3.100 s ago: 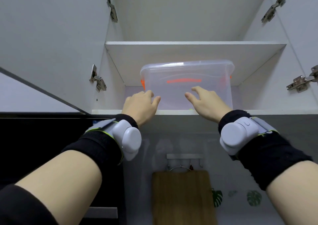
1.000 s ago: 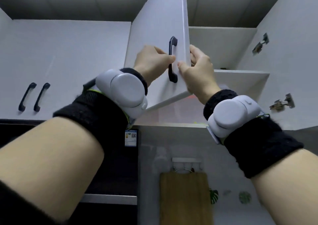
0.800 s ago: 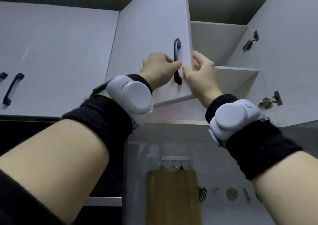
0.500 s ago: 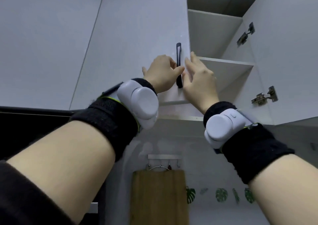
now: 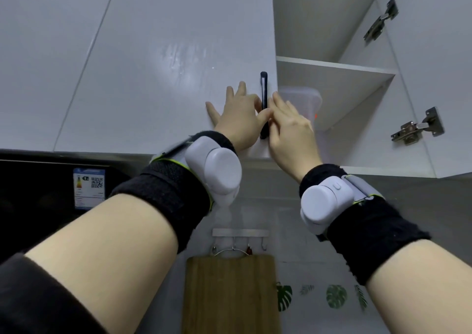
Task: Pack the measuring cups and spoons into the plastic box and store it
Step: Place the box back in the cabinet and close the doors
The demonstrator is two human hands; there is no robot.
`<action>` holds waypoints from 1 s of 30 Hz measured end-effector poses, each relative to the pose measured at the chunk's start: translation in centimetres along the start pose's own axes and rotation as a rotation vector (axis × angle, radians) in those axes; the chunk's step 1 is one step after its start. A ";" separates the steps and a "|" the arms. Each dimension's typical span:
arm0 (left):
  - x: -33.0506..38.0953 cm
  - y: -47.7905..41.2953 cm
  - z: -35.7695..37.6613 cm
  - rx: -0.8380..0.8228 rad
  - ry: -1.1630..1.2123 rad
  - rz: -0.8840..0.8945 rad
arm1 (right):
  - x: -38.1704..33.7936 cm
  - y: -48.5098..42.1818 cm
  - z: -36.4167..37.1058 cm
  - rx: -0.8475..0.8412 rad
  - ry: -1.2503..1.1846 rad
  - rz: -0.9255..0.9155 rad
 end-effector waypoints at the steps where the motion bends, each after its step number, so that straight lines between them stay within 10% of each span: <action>1: -0.2 -0.2 0.5 -0.001 -0.004 -0.007 | 0.3 0.0 0.4 -0.006 0.005 0.001; 30: 0.7 -0.6 3.5 0.031 0.022 -0.227 | 2.5 -0.3 -1.3 -0.330 0.072 -0.022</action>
Point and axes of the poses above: each hand's wrist, its own y-axis away from the middle knuckle, its own z-axis out of the palm, x = y × z, the point moved 5 cm from there along -y, towards the middle knuckle, and after that the axes turned 3 degrees about -y, right-handed, at the moved point
